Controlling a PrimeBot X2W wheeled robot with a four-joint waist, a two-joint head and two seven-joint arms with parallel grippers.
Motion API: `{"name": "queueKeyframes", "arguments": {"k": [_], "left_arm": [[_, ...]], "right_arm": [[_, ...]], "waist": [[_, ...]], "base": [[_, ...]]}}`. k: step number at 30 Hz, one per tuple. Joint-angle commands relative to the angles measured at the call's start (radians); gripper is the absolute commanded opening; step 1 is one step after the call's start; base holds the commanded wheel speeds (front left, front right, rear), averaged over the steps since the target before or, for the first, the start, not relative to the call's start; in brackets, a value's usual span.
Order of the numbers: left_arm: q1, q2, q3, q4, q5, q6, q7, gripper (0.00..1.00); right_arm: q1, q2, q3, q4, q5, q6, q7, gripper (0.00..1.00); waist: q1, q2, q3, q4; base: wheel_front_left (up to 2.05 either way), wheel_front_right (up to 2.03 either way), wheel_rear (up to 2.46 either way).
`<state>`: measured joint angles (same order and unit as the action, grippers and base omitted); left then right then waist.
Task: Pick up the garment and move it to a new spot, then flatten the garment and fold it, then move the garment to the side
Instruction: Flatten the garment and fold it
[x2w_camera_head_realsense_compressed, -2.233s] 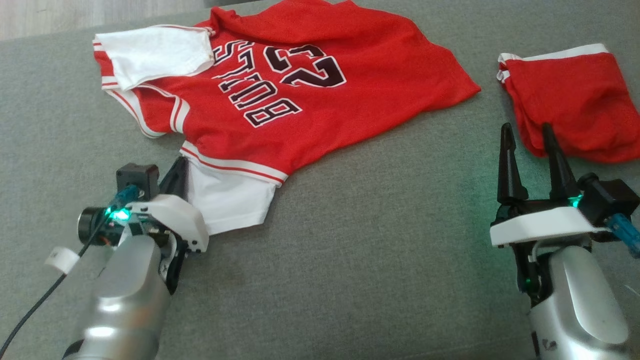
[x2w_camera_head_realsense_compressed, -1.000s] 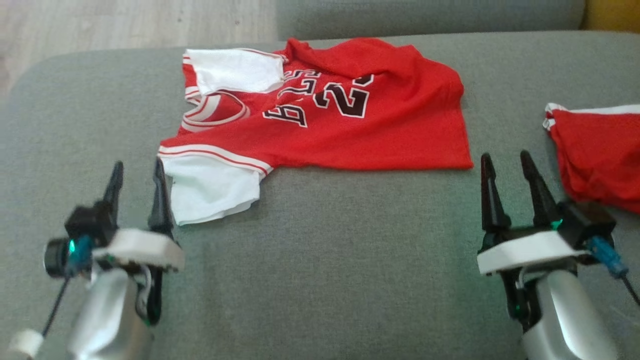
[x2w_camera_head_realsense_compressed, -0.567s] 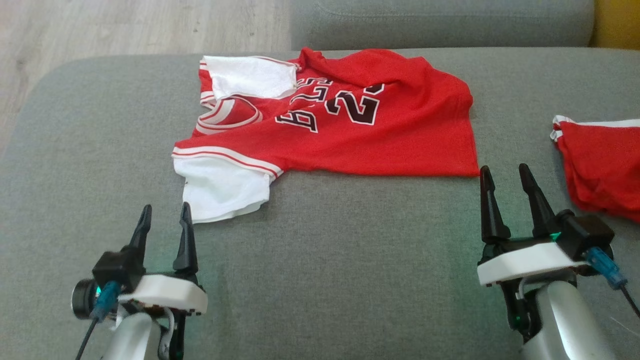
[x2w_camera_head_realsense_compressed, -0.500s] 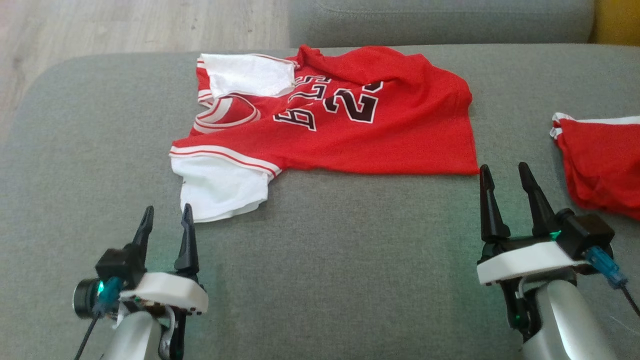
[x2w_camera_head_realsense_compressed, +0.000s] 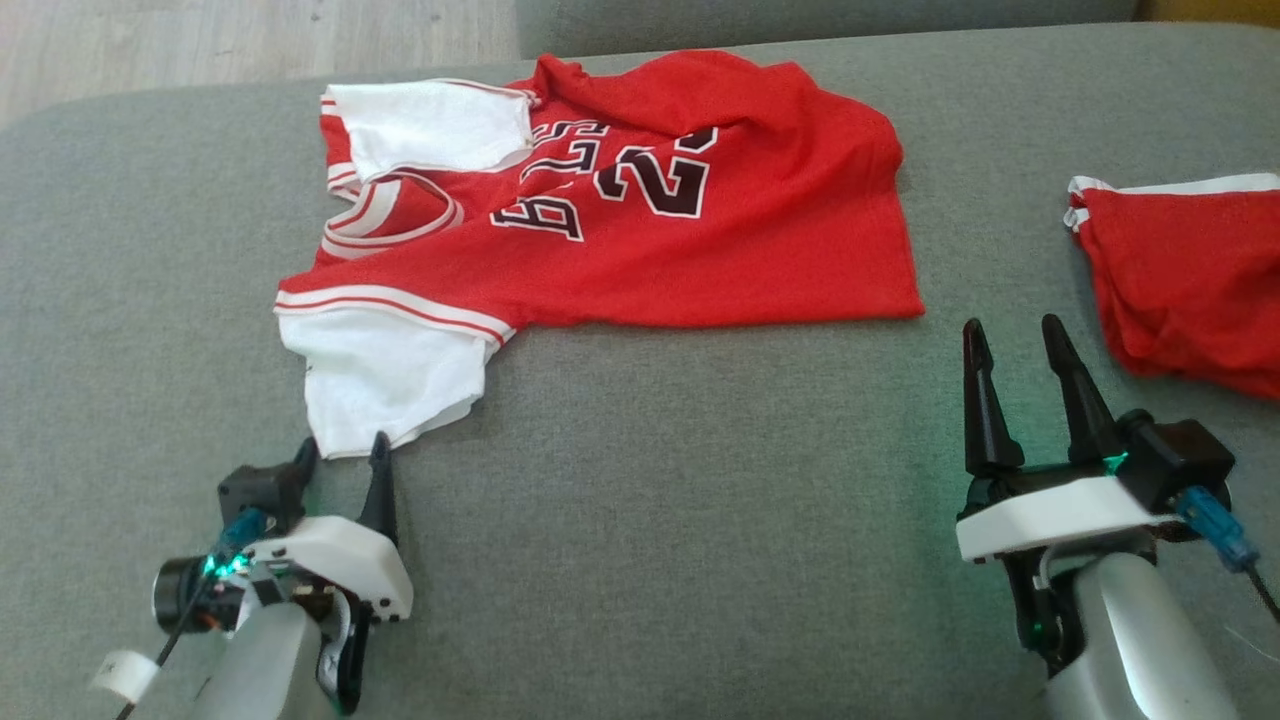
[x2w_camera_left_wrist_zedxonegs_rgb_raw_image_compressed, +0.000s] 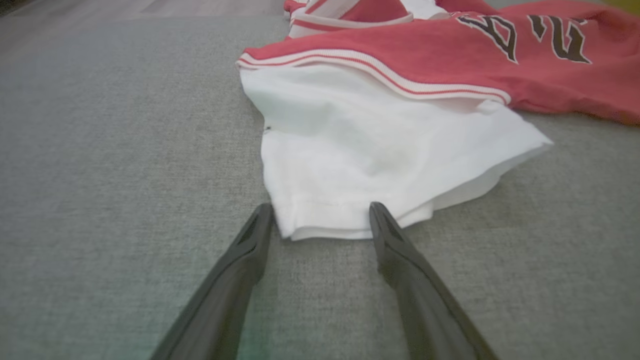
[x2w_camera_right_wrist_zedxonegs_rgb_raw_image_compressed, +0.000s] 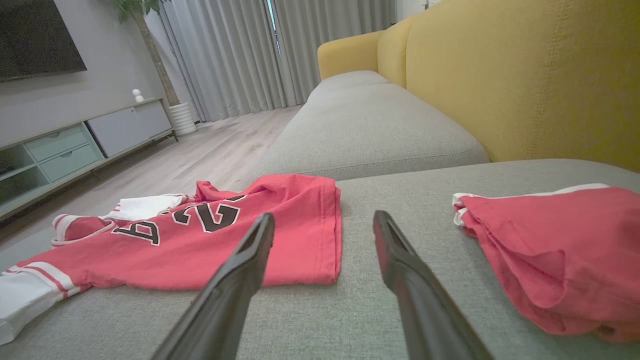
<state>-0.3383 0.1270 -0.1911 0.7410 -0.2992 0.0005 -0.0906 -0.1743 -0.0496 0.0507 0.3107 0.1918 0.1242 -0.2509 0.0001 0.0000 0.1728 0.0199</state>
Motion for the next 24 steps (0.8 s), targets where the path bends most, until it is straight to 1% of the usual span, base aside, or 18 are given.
{"name": "queueKeyframes", "arguments": {"k": [1, 9, 14, 19, 24], "left_arm": [[-0.045, 0.029, 0.043, -0.01, -0.007, 0.01, -0.022, 1.0], [-0.064, 0.029, 0.051, 0.016, -0.026, 0.004, -0.071, 1.0], [-0.072, 0.036, 0.063, 0.019, -0.038, 0.017, -0.086, 1.0], [-0.087, 0.045, 0.065, 0.037, -0.043, 0.023, -0.07, 1.0], [-0.114, 0.052, 0.051, 0.085, -0.051, 0.005, -0.016, 1.0]], "right_arm": [[-0.041, -0.001, 0.018, -0.034, -0.008, 0.007, -0.011, 1.0], [-0.037, -0.001, 0.011, -0.034, -0.003, 0.007, -0.011, 1.0], [-0.038, -0.001, 0.014, -0.031, 0.001, 0.007, -0.011, 1.0], [-0.042, -0.001, 0.02, -0.032, 0.001, 0.007, -0.011, 1.0], [-0.044, -0.001, 0.02, -0.029, -0.002, 0.007, -0.011, 1.0]], "waist": [[-0.0001, 0.0, 0.002, -0.006], [-0.0001, 0.0, -0.006, -0.003], [-0.0001, 0.0, -0.011, 0.004], [-0.0001, 0.0, -0.004, 0.004], [-0.0001, 0.0, 0.006, -0.003]], "base": [[0.0, 0.0, 0.0], [0.0, 0.0, 0.0], [0.0, 0.0, 0.0], [0.0, 0.0, 0.0], [0.0, 0.0, 0.0]]}}
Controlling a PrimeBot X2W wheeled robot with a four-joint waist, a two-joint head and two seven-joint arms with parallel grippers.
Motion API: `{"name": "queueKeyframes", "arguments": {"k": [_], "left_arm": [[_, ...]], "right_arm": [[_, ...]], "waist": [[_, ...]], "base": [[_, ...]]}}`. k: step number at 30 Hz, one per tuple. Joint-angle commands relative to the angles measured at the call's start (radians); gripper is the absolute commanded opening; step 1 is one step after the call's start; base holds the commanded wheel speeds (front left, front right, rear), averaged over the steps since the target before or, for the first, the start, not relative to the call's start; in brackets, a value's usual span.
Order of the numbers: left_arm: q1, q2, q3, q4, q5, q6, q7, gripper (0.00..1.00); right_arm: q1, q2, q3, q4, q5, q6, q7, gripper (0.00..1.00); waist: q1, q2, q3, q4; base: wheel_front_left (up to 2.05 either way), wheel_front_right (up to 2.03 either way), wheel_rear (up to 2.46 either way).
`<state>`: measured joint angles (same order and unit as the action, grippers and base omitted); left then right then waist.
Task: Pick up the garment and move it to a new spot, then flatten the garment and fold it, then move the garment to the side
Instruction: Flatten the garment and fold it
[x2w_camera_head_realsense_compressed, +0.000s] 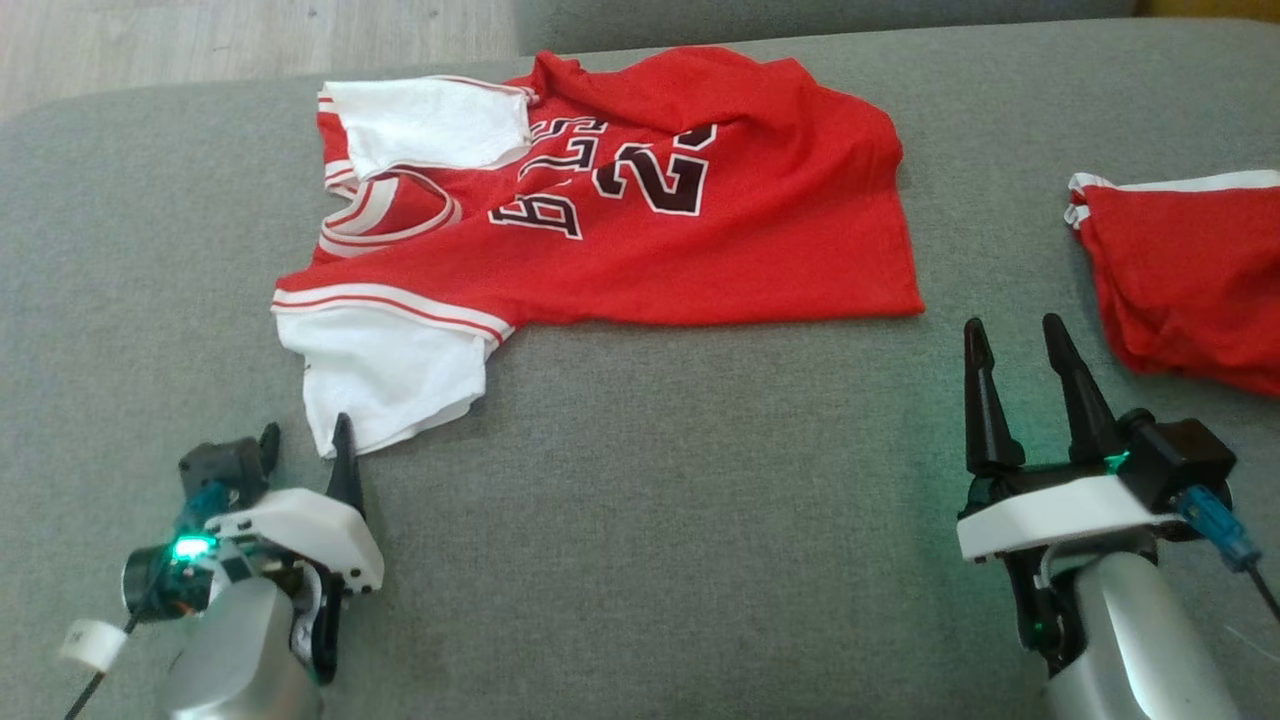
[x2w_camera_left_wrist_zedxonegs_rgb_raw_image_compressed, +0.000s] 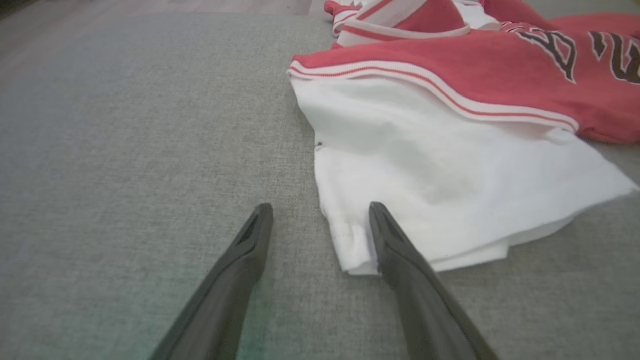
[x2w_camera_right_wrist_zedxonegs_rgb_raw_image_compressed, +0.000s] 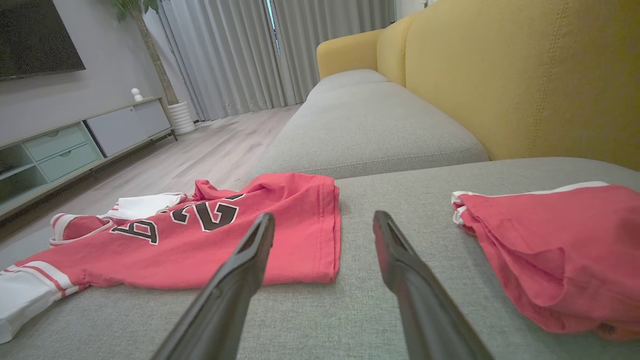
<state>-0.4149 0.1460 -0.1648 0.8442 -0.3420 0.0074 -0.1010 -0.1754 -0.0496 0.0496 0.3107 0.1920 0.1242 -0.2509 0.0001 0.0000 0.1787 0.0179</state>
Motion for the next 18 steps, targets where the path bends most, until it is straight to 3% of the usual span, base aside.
{"name": "queueKeyframes", "arguments": {"k": [1, 10, 11, 12, 18], "left_arm": [[-0.043, 0.034, 0.024, -0.011, -0.009, -0.004, 0.002, 1.0], [-0.069, 0.034, -0.012, 0.052, -0.017, -0.048, 0.081, 0.98], [-0.068, 0.032, -0.017, 0.057, -0.019, -0.055, 0.091, 0.36], [-0.067, 0.03, -0.02, 0.06, -0.022, -0.063, 0.098, 0.0], [-0.066, 0.026, -0.009, 0.026, -0.041, -0.066, 0.028, 0.0]], "right_arm": [[-0.043, -0.001, 0.021, -0.028, -0.002, 0.007, -0.011, 1.0], [-0.052, -0.001, 0.019, -0.024, 0.005, 0.007, -0.011, 1.0], [-0.053, -0.001, 0.019, -0.024, 0.006, 0.007, -0.011, 1.0], [-0.053, -0.001, 0.019, -0.022, 0.007, 0.007, -0.011, 1.0], [-0.065, -0.001, 0.014, 0.007, -0.004, 0.007, -0.011, 1.0]], "waist": [[-0.0001, 0.0, 0.002, -0.003], [-0.0001, 0.0, 0.008, -0.012], [-0.0001, 0.0, 0.007, -0.013], [-0.0001, 0.0, 0.005, -0.013], [-0.0001, 0.0, -0.003, -0.008]], "base": [[0.0, 0.0, 0.0], [0.0, 0.0, 0.0], [0.0, 0.0, 0.0], [0.0, 0.0, 0.0], [0.0, 0.0, 0.0]]}}
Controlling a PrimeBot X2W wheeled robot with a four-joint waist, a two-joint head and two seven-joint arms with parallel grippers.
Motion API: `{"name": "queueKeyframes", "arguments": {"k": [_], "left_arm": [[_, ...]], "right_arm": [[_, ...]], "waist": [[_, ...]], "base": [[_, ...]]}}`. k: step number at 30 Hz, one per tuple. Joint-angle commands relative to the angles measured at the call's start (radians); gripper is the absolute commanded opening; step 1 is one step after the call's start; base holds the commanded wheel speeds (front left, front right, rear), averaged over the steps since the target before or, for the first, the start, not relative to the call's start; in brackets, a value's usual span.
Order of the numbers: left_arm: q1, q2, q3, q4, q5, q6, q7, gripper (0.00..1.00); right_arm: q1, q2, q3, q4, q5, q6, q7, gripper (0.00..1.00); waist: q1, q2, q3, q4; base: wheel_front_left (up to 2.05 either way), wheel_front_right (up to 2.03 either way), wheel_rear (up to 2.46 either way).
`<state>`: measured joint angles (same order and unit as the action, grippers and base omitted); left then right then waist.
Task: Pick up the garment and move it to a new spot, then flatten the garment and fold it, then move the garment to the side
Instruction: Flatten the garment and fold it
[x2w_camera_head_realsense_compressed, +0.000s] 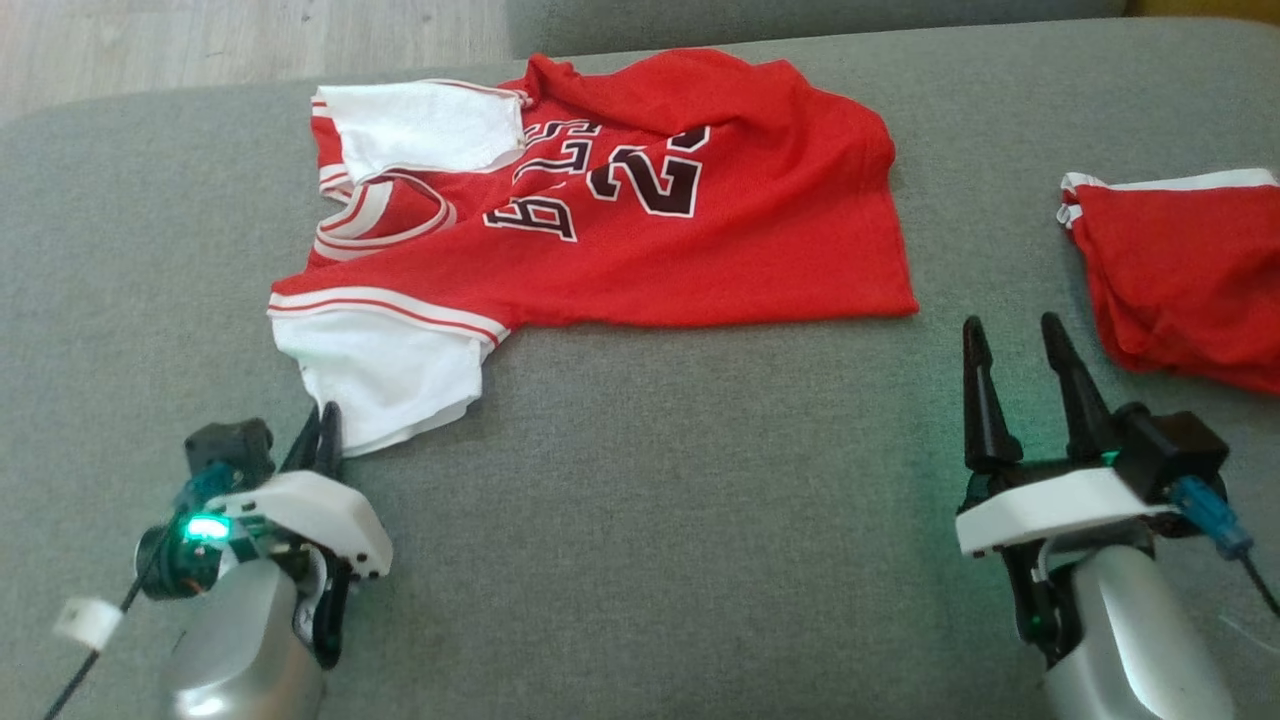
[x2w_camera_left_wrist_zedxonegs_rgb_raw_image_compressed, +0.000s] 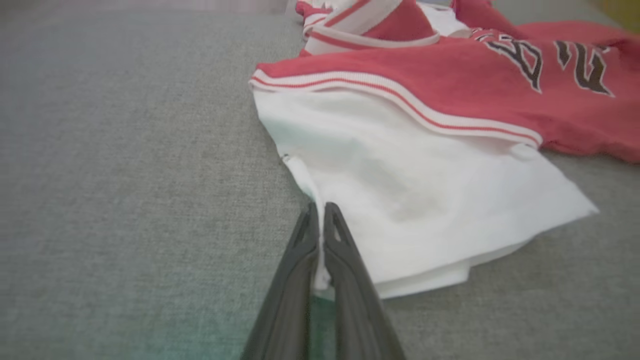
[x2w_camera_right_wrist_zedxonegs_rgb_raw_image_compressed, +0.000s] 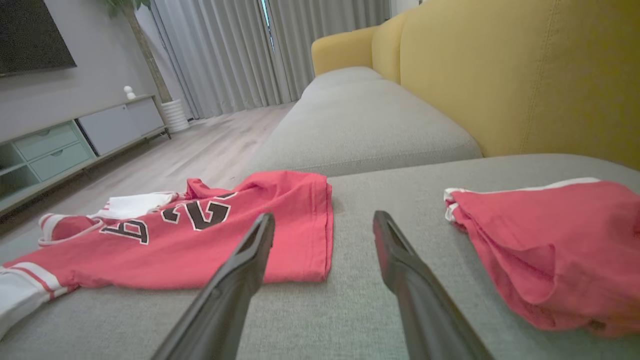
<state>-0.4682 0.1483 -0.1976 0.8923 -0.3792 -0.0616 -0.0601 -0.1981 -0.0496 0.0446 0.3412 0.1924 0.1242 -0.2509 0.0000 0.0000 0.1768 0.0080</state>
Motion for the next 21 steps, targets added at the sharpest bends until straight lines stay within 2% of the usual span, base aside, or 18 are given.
{"name": "queueKeyframes", "arguments": {"k": [1, 5, 8, 17, 21], "left_arm": [[-0.013, 0.022, 0.031, -0.036, -0.008, 0.007, -0.04, 0.0], [-0.017, 0.021, 0.058, -0.105, -0.022, 0.015, -0.148, 0.0], [-0.015, 0.017, 0.071, -0.176, -0.018, 0.019, -0.186, 0.0], [0.031, -0.012, 0.075, -0.356, 0.017, 0.01, -0.201, 0.0], [0.048, -0.021, 0.069, -0.4, 0.034, -0.001, -0.201, 0.0]], "right_arm": [[-0.048, -0.001, 0.018, -0.006, -0.01, 0.007, -0.01, 1.0], [-0.095, -0.001, 0.005, 0.078, -0.012, 0.007, 0.019, 1.0], [-0.142, -0.001, -0.012, 0.145, -0.006, 0.007, 0.053, 1.0], [-0.298, -0.001, -0.055, 0.385, 0.038, 0.007, 0.141, 1.0], [-0.359, -0.001, -0.065, 0.51, -0.001, 0.007, 0.151, 1.0]], "waist": [[0.0, 0.0, -0.002, 0.004], [0.0, 0.0, -0.001, 0.021], [0.0, 0.0, 0.002, 0.04], [0.0, 0.0, 0.019, 0.1], [0.0, 0.0, 0.028, 0.115]], "base": [[0.0, 0.0, 0.0], [0.0, 0.0, 0.0], [0.0, 0.0, 0.0], [0.0, 0.0, 0.0], [0.0, 0.0, 0.0]]}}
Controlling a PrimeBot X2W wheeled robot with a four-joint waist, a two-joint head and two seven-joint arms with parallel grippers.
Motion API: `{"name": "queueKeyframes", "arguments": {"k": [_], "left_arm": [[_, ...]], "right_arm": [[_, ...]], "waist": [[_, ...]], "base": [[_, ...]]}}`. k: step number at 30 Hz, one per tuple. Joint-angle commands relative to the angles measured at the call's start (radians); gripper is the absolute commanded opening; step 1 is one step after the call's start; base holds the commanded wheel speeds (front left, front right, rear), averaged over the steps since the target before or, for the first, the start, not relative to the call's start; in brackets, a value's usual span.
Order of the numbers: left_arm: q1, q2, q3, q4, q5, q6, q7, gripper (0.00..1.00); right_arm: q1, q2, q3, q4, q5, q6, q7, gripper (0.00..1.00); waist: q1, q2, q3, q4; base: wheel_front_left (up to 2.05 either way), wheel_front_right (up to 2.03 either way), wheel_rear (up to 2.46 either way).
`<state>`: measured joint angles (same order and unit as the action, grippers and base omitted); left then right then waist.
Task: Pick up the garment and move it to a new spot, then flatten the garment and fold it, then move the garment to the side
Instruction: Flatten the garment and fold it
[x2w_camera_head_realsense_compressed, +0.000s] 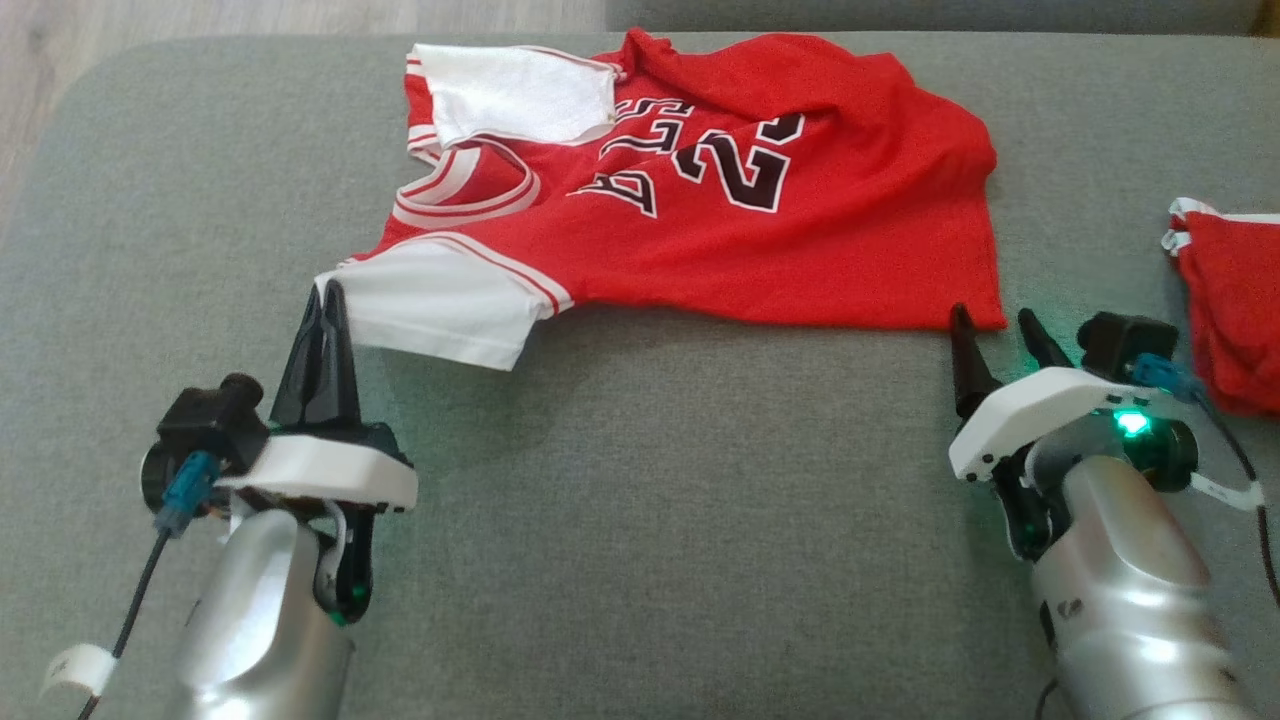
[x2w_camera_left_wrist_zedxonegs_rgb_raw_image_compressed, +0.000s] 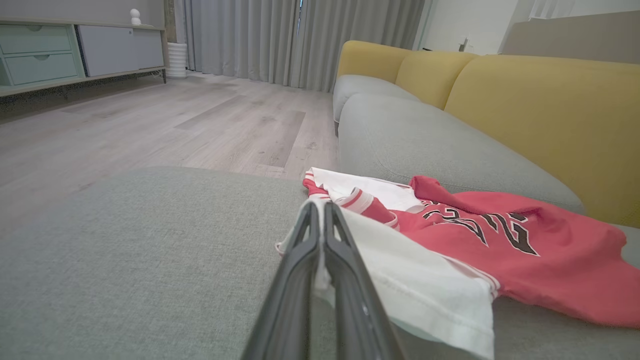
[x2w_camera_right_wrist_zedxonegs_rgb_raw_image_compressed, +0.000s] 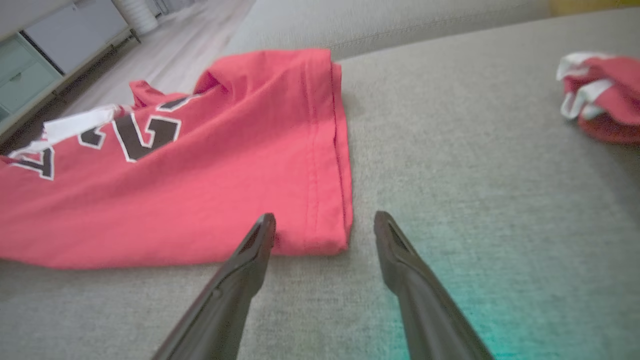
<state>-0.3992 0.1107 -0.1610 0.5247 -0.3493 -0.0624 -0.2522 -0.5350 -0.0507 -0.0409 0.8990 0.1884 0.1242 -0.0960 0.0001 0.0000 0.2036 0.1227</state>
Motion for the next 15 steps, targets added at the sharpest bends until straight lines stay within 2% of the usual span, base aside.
{"name": "queueKeyframes", "arguments": {"k": [1, 11, 12, 13, 14, 15], "left_arm": [[-0.017, 0.015, 0.031, -0.038, 0.009, -0.002, -0.009, 0.0], [-0.009, 0.003, 0.029, -0.049, 0.035, -0.014, -0.009, 0.0], [-0.01, 0.003, 0.031, -0.049, 0.036, -0.015, -0.009, 0.0], [-0.009, 0.003, 0.032, -0.049, 0.038, -0.015, -0.009, 0.0], [-0.009, 0.004, 0.034, -0.048, 0.04, -0.015, -0.009, 0.0], [-0.009, 0.004, 0.036, -0.046, 0.042, -0.015, -0.009, 0.0]], "right_arm": [[-0.034, 0.0, 0.018, -0.017, -0.012, 0.007, -0.003, 1.0], [-0.112, 0.001, 0.029, 0.212, -0.024, 0.007, -0.034, 1.0], [-0.118, 0.001, 0.035, 0.227, -0.019, 0.007, -0.037, 0.92], [-0.125, 0.001, 0.045, 0.24, -0.013, 0.007, -0.042, 0.19], [-0.131, 0.001, 0.059, 0.247, -0.003, 0.007, -0.052, 0.0], [-0.137, 0.001, 0.075, 0.251, 0.01, 0.007, -0.063, 0.0]], "waist": [[-0.0001, 0.0, 0.002, 0.003], [-0.0001, 0.0, 0.009, 0.013], [-0.0001, 0.0, 0.01, 0.012], [-0.0001, 0.0, 0.01, 0.01], [-0.0001, 0.0, 0.01, 0.008], [-0.0001, 0.0, 0.01, 0.005]], "base": [[0.0, 0.0, 0.0], [0.0, 0.0, 0.0], [0.0, 0.0, 0.0], [0.0, 0.0, 0.0], [0.0, 0.0, 0.0], [0.0, 0.0, 0.0]]}}
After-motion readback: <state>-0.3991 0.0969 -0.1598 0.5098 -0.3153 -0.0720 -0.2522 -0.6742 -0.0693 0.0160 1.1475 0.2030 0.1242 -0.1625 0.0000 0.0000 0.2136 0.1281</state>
